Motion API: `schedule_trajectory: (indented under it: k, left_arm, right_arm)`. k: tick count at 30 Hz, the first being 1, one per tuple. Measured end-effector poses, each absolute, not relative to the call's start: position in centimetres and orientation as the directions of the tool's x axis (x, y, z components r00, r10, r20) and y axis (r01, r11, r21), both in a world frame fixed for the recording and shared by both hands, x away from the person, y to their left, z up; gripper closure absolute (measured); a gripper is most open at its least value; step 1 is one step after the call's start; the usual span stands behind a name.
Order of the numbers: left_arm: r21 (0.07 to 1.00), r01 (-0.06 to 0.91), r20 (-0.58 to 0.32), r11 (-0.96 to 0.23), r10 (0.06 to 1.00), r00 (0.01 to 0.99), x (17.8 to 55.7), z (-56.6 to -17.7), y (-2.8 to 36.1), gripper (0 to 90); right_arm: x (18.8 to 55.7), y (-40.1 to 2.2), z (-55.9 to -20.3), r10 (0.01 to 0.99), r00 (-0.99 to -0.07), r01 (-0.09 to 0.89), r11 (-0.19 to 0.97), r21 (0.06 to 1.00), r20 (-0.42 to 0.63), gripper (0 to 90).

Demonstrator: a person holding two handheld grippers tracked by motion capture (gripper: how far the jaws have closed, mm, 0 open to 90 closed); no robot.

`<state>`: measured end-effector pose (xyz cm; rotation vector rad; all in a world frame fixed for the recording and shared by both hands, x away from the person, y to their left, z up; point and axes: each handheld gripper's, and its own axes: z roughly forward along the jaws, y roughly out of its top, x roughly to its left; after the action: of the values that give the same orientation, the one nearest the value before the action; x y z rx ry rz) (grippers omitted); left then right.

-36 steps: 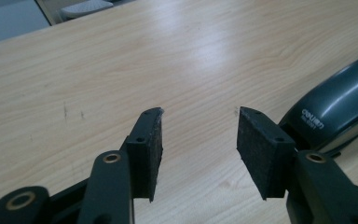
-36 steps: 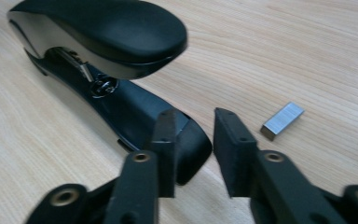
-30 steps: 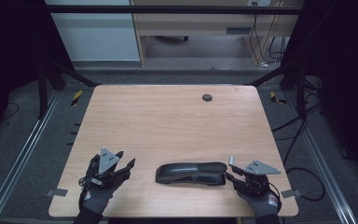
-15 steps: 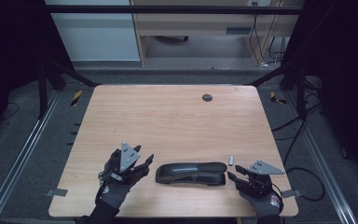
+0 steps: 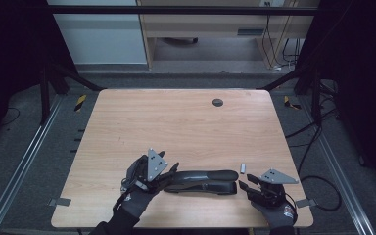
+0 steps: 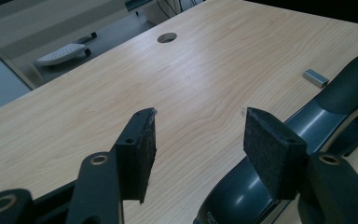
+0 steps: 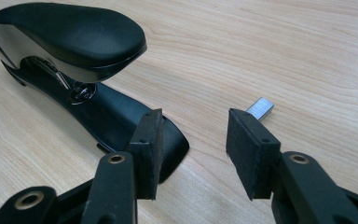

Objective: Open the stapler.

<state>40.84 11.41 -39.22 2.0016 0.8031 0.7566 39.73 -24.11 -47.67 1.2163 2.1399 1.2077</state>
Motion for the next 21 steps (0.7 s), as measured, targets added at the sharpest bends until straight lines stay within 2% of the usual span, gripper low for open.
schedule_trajectory:
  k: [21]
  left_arm:
    - [0.843,0.193,0.272,-0.503,0.706,0.654,39.9,-38.1,7.4,40.9]
  right_arm:
    - [39.7,-23.5,-47.9,0.833,-0.548,0.499,0.261,0.827,0.068,55.1]
